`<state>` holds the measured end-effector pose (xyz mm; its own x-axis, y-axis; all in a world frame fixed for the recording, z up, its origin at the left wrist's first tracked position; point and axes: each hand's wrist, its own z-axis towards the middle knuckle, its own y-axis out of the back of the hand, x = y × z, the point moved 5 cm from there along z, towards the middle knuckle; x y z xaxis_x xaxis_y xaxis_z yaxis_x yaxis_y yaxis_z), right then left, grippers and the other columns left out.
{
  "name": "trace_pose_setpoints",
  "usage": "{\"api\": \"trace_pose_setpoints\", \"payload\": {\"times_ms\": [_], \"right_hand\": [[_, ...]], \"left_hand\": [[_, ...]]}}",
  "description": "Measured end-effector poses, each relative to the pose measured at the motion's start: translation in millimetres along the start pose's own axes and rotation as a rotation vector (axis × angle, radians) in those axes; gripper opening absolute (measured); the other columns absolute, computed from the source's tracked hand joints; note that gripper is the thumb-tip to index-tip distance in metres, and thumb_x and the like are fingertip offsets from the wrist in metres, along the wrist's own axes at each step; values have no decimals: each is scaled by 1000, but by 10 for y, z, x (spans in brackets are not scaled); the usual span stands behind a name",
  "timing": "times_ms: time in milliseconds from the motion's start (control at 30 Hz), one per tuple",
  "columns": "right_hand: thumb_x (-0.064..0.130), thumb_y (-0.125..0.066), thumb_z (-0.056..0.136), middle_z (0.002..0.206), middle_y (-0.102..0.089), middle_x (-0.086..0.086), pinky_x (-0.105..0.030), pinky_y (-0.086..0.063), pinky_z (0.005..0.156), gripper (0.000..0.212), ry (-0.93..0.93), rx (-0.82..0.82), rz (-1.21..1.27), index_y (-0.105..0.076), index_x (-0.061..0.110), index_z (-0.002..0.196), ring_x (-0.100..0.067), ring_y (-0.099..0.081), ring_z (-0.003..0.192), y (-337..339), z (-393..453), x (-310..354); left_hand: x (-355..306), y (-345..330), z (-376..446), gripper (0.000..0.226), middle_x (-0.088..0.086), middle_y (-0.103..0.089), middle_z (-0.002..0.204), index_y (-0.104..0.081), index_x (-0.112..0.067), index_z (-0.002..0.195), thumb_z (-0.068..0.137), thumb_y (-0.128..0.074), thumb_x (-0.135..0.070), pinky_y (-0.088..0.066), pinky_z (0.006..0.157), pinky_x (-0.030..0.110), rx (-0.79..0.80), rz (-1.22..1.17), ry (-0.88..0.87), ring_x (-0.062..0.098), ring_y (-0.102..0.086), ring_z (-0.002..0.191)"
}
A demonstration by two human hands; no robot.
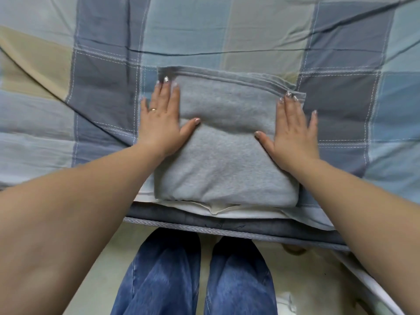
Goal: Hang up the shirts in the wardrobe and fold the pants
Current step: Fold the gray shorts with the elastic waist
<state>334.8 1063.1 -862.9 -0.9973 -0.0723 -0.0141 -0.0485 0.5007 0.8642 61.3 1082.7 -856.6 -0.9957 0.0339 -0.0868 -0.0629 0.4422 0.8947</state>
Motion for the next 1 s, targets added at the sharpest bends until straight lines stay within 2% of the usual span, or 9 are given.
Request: {"api": "trace_pose_setpoints", "payload": {"times_ms": [133, 267, 333, 467, 600, 767, 867, 933, 1000], "right_hand": [[55, -33, 92, 160, 0, -12, -55, 7, 114, 82, 67, -98, 172, -5, 5, 151, -23, 1, 147, 184, -237, 243], [42, -53, 79, 146, -40, -19, -67, -26, 104, 70, 494, -232, 71, -46, 0, 136, -33, -39, 135, 113, -710, 869], [44, -58, 78, 145, -42, -16, -63, -31, 104, 70, 516, -160, -6, -49, 4, 135, -30, -41, 134, -40, -792, 866], [50, -37, 86, 150, -36, -12, -53, -24, 111, 69, 463, -81, -68, -42, 9, 141, -27, -36, 138, -206, -697, 536], [51, -29, 88, 154, -27, -12, -52, -17, 114, 72, 352, -2, -2, -34, 7, 145, -27, -26, 142, -245, -749, 158], [45, -45, 90, 153, -27, -16, -48, -25, 114, 69, 293, 40, 224, -35, 2, 143, -31, -29, 141, -153, -888, -348], [36, -62, 87, 149, -38, -4, -34, -31, 109, 72, 62, 22, 508, -30, 11, 147, -20, -37, 136, -89, -837, -558], [31, -64, 88, 131, -54, 7, -16, -37, 98, 63, -163, 5, 892, -37, 18, 144, 0, -51, 117, -33, -715, -553], [27, -64, 89, 117, -64, 8, -12, -46, 83, 48, -298, 86, 1281, -50, 21, 134, 4, -61, 99, -37, -545, -433]], "left_hand": [[-25, 70, -352, 80, 16, -1, 160, -7, -4, 151, 95, -38, -50, 1, 117, 55, -28, -38, -3, 31, 2, 148], [-647, -33, -858, 66, 26, -37, 146, -41, 6, 138, 86, -44, -35, -23, 105, 69, -111, -79, -409, 43, -33, 136], [-653, -205, -947, 68, 23, -37, 148, -42, 2, 139, 87, -40, -40, -23, 109, 64, -27, -38, -382, 38, -29, 138], [-237, -430, -1000, 75, 15, -21, 156, -31, -5, 146, 88, -32, -52, -11, 117, 49, 58, -47, -192, 30, -15, 145], [182, -425, -1157, 82, 13, -16, 158, -28, -5, 148, 85, -28, -57, -11, 117, 48, 107, -96, -33, 26, -14, 147], [479, -126, -1100, 70, 9, -26, 155, -28, -6, 148, 91, -60, -31, -17, 117, 35, -67, -456, 23, 21, -22, 144], [602, -40, -947, 70, -7, -43, 134, -28, -19, 148, 89, -64, -31, -35, 101, 19, -85, -819, 295, 7, -44, 121], [540, -53, -824, 70, -11, -45, 126, -32, -23, 146, 87, -65, -38, -33, 84, 6, 10, -931, 395, 2, -46, 111], [461, -69, -673, 70, -12, -44, 125, -36, -21, 144, 85, -67, -44, -33, 82, 6, 81, -1017, 437, 2, -44, 113]]}}
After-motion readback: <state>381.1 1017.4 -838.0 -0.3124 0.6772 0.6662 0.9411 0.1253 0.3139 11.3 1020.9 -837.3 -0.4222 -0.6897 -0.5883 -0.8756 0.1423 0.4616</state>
